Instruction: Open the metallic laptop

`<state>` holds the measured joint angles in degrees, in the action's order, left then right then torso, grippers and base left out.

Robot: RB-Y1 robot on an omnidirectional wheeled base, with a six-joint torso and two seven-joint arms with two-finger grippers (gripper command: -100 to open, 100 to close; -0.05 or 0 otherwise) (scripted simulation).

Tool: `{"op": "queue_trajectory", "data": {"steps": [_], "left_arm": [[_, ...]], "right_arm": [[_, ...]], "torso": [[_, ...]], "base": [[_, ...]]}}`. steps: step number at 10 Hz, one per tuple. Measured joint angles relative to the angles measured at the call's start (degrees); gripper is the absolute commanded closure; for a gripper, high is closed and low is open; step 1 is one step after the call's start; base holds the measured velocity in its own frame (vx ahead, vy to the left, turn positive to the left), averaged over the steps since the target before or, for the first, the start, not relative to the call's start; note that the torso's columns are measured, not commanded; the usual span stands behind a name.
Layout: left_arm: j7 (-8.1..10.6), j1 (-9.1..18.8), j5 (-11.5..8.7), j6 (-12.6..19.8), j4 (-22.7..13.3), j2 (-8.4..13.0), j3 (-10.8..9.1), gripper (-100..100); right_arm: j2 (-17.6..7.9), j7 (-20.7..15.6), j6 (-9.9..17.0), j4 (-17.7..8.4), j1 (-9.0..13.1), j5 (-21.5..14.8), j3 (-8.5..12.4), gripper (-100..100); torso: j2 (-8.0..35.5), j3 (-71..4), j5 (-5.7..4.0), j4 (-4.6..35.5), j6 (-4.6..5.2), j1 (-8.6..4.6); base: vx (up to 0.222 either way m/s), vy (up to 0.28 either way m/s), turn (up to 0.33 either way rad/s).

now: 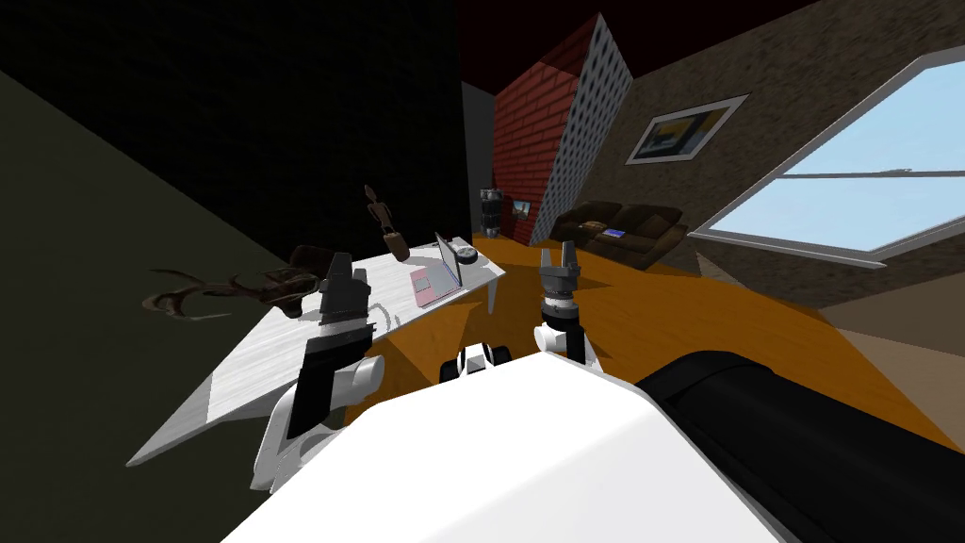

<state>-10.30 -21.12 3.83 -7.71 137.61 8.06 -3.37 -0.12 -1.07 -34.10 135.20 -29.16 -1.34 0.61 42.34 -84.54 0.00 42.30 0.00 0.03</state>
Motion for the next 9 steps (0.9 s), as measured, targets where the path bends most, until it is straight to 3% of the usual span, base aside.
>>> {"op": "queue_trajectory", "data": {"steps": [9], "left_arm": [[-2.17, 2.5, -0.9, 13.0, 0.5, -0.6, -2.65, -100]], "right_arm": [[0.0, 0.0, 0.0, 0.0, 0.0, 0.0, 0.0, 0]], "torso": [[0.0, 0.0, 0.00, 0.0, 0.00, 0.01]], "base": [[0.062, -0.110, 0.049]]}}
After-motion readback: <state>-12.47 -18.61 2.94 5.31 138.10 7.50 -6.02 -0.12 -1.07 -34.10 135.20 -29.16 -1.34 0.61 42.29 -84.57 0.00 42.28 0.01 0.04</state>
